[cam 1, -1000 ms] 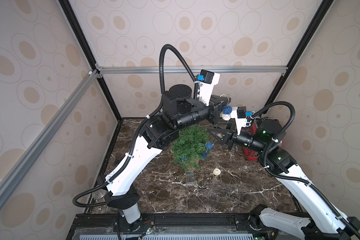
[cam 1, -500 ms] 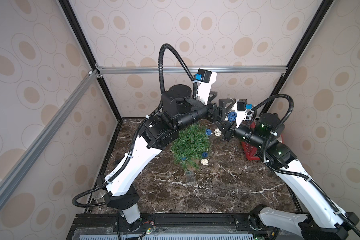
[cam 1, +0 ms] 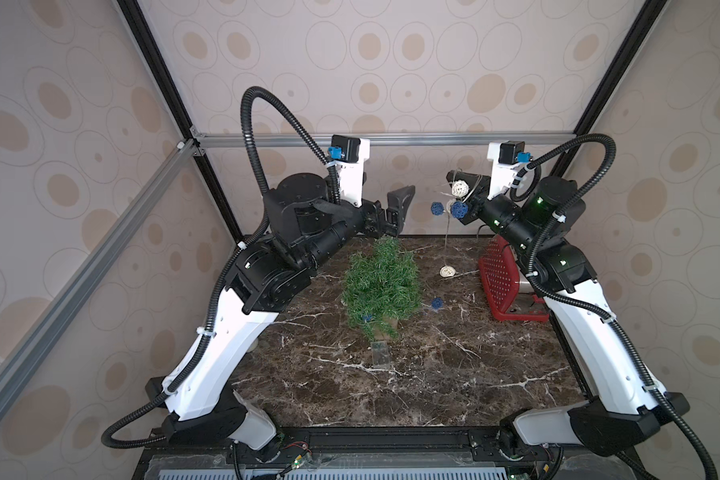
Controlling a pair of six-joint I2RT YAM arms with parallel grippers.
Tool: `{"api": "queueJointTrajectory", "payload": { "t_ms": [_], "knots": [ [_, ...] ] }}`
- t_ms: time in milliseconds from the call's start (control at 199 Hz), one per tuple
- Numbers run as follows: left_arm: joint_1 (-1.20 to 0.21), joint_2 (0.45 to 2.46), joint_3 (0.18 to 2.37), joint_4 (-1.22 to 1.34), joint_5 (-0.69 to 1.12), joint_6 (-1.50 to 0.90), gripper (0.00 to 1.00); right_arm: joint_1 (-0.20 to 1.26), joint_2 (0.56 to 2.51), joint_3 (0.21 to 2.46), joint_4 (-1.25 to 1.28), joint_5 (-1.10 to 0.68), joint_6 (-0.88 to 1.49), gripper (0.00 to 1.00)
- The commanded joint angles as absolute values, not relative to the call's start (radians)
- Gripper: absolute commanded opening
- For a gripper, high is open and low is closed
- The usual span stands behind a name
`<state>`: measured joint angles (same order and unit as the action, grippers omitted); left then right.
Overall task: Remove string lights from the small christmas tree
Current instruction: Remove the light string from the Christmas tree.
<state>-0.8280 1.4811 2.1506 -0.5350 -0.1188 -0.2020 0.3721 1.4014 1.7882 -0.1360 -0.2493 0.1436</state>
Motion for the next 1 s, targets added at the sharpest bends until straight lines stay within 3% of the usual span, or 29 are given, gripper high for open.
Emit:
{"api": "queueJointTrajectory", "payload": {
  "t_ms": [0,221,617,999],
  "knots": [
    [-0.825,1.464,2.108,-0.511,-0.224,-0.094,0.99,0.328,1.442,1.871,-0.134,-0.226,0.133,0.00],
    [-0.779,1.470,2.062,-0.491,-0.276,-0.007,0.99,0.285,1.609,2.094,-0.165,-0.290,0.162,0.00],
    [-0.437,1.674,2.103,-0.362,0.159,-0.181,0.99,0.232,2.112,2.747,-0.295,-0.429,0.274,0.00],
    [-0.397,2.040,2.366,-0.368,0.379,-0.084,0.99,0.221,2.214,2.746,-0.080,-0.428,0.480,0.00]
  ]
}}
